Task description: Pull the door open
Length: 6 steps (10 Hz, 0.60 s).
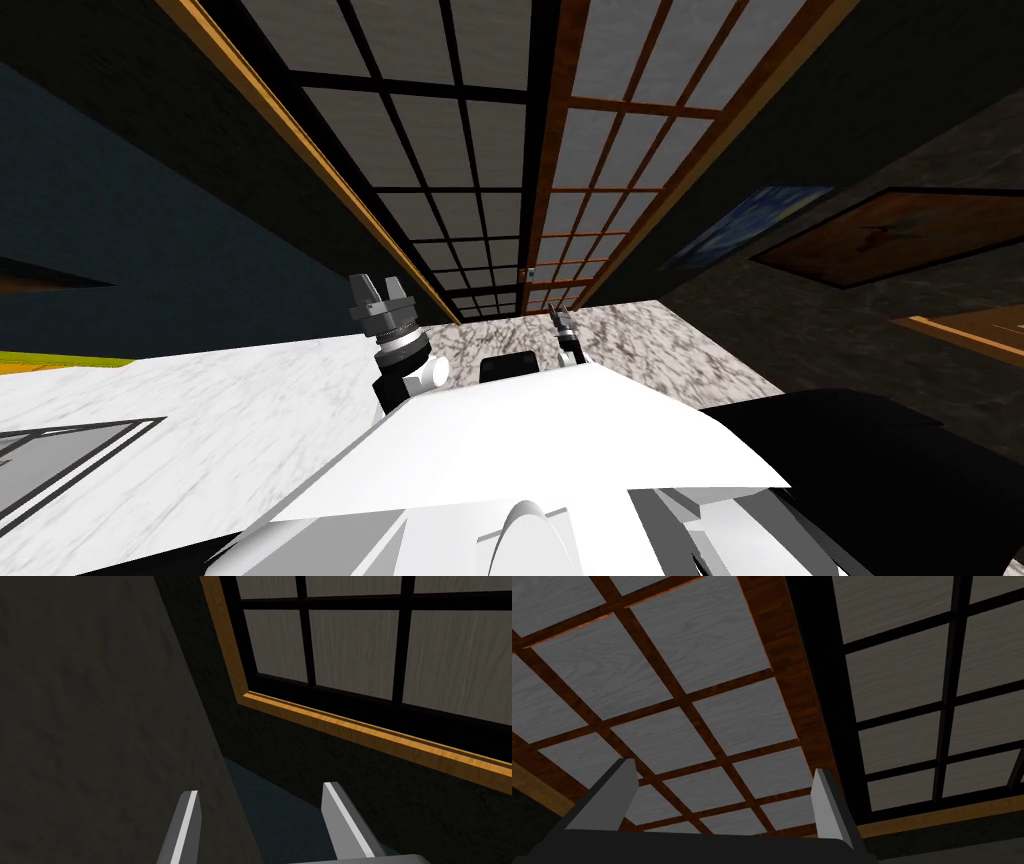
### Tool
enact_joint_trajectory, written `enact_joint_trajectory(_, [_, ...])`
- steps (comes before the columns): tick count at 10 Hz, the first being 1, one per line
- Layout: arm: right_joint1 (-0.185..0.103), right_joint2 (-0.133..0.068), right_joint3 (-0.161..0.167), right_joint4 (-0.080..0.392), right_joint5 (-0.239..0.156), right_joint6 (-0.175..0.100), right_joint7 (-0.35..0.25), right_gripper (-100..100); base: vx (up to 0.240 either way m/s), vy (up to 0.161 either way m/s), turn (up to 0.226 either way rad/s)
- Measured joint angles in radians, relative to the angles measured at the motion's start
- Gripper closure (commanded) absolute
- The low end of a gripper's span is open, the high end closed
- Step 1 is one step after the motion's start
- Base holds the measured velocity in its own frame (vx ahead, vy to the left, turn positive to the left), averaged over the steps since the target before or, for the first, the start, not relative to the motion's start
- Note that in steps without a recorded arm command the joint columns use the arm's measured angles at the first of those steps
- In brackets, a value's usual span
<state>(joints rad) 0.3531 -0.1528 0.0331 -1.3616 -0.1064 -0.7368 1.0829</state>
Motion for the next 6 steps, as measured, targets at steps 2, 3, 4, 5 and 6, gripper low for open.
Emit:
enact_joint_trajectory(2, [-0.008, -0.007, -0.002, 0.042, -0.007, -0.010, 0.044, -100, 0.116, 0.012, 0.069])
enact_joint_trajectory(3, [-0.007, -0.009, -0.002, 0.055, -0.011, -0.013, 0.065, -100, 0.121, 0.012, 0.060])
enact_joint_trajectory(4, [-0.012, -0.010, -0.002, 0.077, -0.013, -0.019, 0.087, -100, 0.108, 0.007, 0.073])
enact_joint_trajectory(5, [-0.013, -0.010, -0.003, 0.089, -0.016, -0.020, 0.109, -100, 0.103, 0.008, 0.064])
enact_joint_trajectory(6, [-0.022, -0.015, -0.004, 0.119, -0.020, -0.028, 0.128, -100, 0.099, 0.010, 0.058])
